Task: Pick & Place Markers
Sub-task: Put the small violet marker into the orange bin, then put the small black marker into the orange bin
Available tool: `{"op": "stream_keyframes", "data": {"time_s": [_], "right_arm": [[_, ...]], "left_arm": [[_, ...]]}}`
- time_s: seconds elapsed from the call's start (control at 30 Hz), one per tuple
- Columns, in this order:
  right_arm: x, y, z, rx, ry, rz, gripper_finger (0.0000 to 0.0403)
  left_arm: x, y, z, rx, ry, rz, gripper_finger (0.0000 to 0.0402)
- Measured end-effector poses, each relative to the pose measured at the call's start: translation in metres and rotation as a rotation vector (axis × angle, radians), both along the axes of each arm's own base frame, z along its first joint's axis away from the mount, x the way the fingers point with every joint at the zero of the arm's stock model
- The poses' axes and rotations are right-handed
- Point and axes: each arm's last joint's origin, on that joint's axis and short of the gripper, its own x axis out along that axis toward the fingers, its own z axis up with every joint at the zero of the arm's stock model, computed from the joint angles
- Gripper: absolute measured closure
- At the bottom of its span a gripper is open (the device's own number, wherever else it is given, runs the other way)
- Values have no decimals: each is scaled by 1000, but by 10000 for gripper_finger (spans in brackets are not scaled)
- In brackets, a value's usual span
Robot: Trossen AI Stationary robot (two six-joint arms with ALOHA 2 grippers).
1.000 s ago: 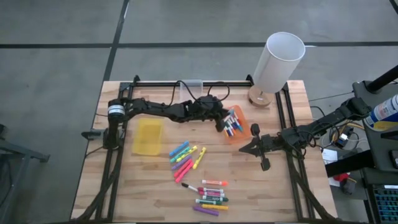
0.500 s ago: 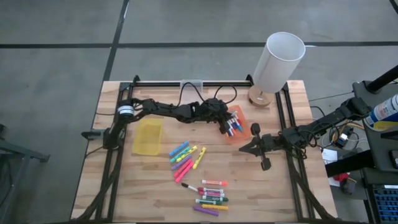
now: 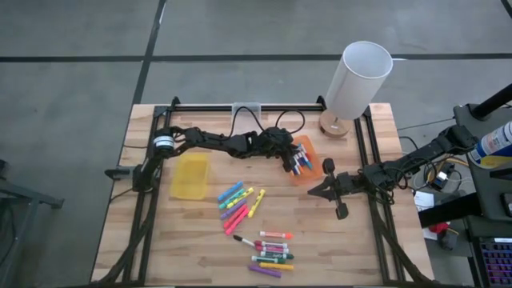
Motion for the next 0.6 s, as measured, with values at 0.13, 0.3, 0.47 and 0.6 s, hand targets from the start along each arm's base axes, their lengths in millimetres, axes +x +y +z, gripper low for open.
{"op": "stream_keyframes", "data": {"time_s": [0.13,0.3,0.47,0.6], "right_arm": [[0,0,0,0,0,0,394],[0,0,0,0,0,0,394],[0,0,-1,-2,9,1,394],[0,0,-3,-7,27,3,394]], "left_arm": [[0,0,0,0,-3,1,286],[-3,-1,3,-42,12,3,271],[-12,-22,28,-53,39,-104,271],[-27,-54,47,-20,149,-206,271]]}}
